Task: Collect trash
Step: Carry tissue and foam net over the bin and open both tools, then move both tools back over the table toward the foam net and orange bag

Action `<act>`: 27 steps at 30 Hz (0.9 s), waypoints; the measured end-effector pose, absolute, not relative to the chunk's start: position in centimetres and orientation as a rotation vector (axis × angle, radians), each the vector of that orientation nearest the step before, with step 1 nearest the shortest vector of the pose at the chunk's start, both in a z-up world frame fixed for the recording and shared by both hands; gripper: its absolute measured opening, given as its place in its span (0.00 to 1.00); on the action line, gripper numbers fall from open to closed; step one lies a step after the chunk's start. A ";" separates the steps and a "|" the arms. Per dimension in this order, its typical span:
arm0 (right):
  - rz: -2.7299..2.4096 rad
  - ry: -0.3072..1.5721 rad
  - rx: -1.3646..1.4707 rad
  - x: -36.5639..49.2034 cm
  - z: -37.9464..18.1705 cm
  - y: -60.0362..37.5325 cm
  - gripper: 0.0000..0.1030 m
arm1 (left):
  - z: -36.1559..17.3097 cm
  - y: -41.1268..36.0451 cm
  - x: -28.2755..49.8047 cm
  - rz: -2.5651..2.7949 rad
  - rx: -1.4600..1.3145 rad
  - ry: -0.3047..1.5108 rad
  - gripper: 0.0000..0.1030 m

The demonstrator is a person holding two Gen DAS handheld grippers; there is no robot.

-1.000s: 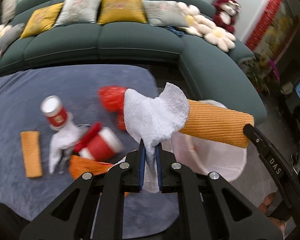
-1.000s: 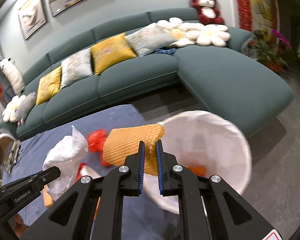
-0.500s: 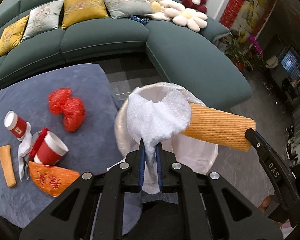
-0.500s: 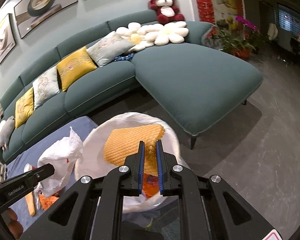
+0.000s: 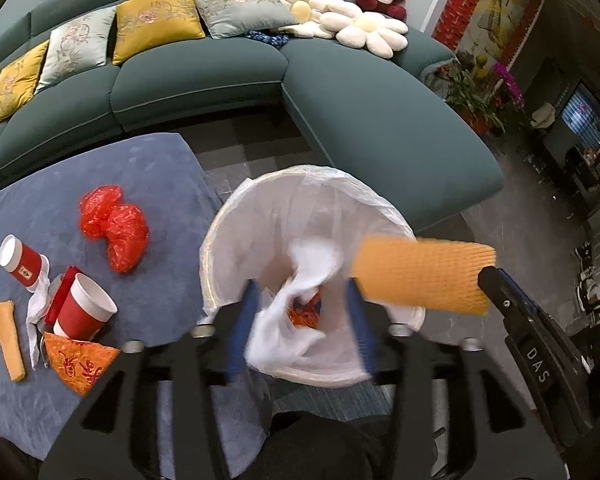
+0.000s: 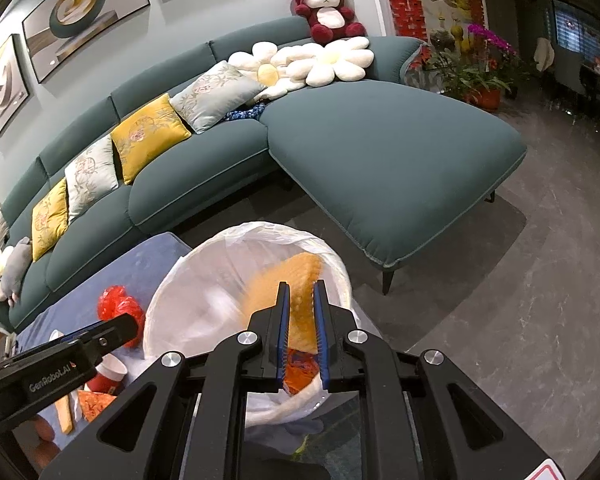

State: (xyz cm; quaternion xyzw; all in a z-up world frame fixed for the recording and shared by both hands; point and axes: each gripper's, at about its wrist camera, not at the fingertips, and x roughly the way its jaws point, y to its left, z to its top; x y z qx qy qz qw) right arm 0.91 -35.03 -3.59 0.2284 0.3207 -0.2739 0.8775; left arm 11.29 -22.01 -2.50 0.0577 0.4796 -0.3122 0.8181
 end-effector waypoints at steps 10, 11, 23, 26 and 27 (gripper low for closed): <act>-0.555 0.660 0.459 1.8 -3.4 -33.8 0.43 | -2.4 -19.5 12.8 -0.605 0.070 1.027 0.64; -0.552 0.662 0.455 1.9 -3.4 -33.6 0.44 | -2.5 -19.2 12.8 -0.599 0.067 1.029 0.64; -0.510 0.673 0.410 3.4 -2.7 -30.7 0.53 | -2.5 -15.7 13.5 -0.556 0.018 1.033 0.65; -0.488 0.674 0.394 4.1 -2.4 -29.5 0.56 | -2.5 -14.4 13.9 -0.537 -0.003 1.035 0.66; -0.481 0.674 0.390 4.3 -2.3 -29.1 0.57 | -2.5 -14.0 14.0 -0.530 -0.010 1.036 0.66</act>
